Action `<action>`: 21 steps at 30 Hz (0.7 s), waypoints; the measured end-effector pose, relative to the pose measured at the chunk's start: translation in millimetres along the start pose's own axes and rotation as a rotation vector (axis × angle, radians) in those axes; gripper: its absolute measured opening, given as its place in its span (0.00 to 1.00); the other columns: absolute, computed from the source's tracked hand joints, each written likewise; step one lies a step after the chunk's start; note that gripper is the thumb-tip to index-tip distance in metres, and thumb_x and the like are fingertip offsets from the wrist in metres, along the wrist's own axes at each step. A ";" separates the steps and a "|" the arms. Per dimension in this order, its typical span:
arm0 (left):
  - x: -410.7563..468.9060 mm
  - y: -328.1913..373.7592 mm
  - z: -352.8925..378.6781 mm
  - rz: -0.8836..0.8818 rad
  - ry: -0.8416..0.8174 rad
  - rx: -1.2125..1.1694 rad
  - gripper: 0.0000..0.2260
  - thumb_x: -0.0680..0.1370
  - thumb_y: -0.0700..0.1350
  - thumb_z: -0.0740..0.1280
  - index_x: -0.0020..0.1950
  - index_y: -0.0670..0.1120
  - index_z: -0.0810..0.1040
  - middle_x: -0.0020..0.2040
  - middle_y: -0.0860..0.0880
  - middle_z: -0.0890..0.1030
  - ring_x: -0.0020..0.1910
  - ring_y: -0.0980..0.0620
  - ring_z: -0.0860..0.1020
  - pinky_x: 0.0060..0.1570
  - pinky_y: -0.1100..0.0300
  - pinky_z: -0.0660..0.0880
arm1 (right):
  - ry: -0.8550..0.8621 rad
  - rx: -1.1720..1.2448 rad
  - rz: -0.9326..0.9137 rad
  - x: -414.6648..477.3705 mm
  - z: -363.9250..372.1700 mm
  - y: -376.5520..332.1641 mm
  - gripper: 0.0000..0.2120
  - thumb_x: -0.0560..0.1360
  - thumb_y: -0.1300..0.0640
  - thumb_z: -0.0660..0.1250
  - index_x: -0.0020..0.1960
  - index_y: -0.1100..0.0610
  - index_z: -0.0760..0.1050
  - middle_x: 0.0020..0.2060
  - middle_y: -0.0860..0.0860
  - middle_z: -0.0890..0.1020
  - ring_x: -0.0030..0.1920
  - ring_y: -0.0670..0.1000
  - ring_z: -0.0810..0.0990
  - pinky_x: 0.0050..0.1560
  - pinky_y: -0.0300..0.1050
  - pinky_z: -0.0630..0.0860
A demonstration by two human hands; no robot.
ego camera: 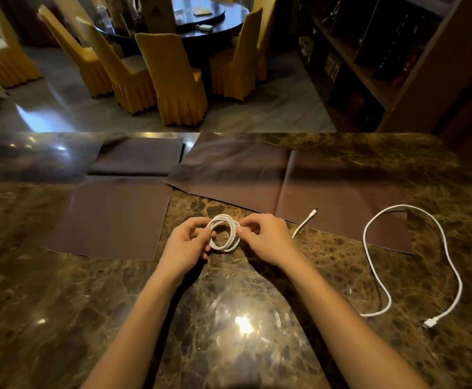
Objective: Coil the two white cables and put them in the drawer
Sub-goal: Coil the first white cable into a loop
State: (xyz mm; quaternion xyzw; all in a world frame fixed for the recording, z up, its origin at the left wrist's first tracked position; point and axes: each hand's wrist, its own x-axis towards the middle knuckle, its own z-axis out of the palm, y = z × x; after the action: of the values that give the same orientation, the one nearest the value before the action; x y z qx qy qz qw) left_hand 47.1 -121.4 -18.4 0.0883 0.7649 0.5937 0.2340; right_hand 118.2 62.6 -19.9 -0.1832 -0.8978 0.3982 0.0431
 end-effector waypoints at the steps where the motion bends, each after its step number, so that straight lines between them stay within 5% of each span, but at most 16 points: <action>1: 3.4 -2.8 -1.2 0.011 0.027 0.055 0.10 0.82 0.41 0.67 0.63 0.45 0.80 0.43 0.43 0.85 0.33 0.56 0.81 0.33 0.61 0.80 | 0.014 -0.016 0.008 3.0 3.4 0.2 0.09 0.77 0.48 0.68 0.52 0.48 0.86 0.47 0.43 0.87 0.49 0.46 0.82 0.57 0.49 0.78; 6: 5.5 -5.2 -2.8 0.084 0.122 0.394 0.19 0.78 0.46 0.73 0.69 0.49 0.78 0.59 0.53 0.84 0.53 0.56 0.82 0.58 0.60 0.77 | 0.091 -0.104 -0.030 4.6 10.8 -1.7 0.11 0.79 0.48 0.67 0.55 0.50 0.85 0.49 0.46 0.87 0.51 0.49 0.82 0.53 0.43 0.72; 13: 0.3 -4.8 17.8 0.390 0.100 0.838 0.23 0.82 0.46 0.65 0.77 0.44 0.69 0.76 0.45 0.72 0.78 0.45 0.66 0.77 0.50 0.63 | 0.095 -0.111 -0.082 -6.0 11.9 2.7 0.17 0.79 0.49 0.68 0.66 0.52 0.80 0.60 0.49 0.84 0.61 0.50 0.80 0.64 0.48 0.73; 18: 0.5 -14.2 52.9 0.488 -0.044 1.099 0.26 0.86 0.50 0.48 0.82 0.41 0.53 0.83 0.41 0.54 0.83 0.43 0.51 0.80 0.49 0.49 | 0.088 -0.091 -0.071 -13.2 19.2 8.6 0.21 0.80 0.56 0.65 0.72 0.52 0.75 0.66 0.50 0.81 0.67 0.50 0.77 0.71 0.49 0.71; 21: 3.0 -31.6 60.7 0.530 -0.038 1.258 0.28 0.85 0.52 0.43 0.81 0.39 0.57 0.82 0.39 0.58 0.82 0.42 0.56 0.80 0.47 0.53 | 0.107 -0.052 -0.035 -18.6 20.8 15.6 0.21 0.80 0.60 0.63 0.73 0.52 0.74 0.68 0.49 0.80 0.69 0.49 0.76 0.70 0.41 0.67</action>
State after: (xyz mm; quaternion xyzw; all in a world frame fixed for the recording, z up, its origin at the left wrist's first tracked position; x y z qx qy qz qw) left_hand 77.0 -76.4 -60.4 0.4022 0.9127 0.0718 -0.0015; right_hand 135.5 50.9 -44.1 -0.1893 -0.9074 0.3635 0.0931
